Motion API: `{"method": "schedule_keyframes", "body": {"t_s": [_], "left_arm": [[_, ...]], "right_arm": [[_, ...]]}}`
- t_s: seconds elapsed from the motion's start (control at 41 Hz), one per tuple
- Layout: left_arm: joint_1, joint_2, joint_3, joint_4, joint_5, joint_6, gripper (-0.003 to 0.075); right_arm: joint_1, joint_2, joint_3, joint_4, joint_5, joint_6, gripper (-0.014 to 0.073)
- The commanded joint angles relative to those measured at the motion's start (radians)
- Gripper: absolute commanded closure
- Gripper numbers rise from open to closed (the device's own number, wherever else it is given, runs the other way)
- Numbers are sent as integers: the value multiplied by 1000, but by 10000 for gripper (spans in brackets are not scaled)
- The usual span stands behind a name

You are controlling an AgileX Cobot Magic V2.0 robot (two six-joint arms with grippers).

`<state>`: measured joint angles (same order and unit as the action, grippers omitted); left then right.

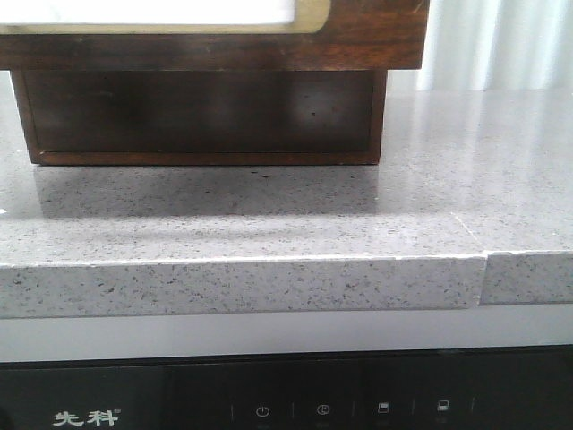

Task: Put scissors in drawer with both arms

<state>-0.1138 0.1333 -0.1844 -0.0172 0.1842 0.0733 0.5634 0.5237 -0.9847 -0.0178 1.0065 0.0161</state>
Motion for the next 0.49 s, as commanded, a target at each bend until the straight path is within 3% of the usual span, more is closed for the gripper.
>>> {"method": "schedule_keyframes", "body": {"t_s": [0.0,0.195,0.463], "left_arm": [[38,-74,69,-26,-164,-8,741],[90,-156,216,-68,-284,-8,741],[91,-156,213,-51,-275,-1,741]], "right_arm": [[-7,6,-21,-12,-68,-2,661],[-7,6,-21,-12,-68,-2,661],[-7,6,-21,-12,-70,-2,661]]}}
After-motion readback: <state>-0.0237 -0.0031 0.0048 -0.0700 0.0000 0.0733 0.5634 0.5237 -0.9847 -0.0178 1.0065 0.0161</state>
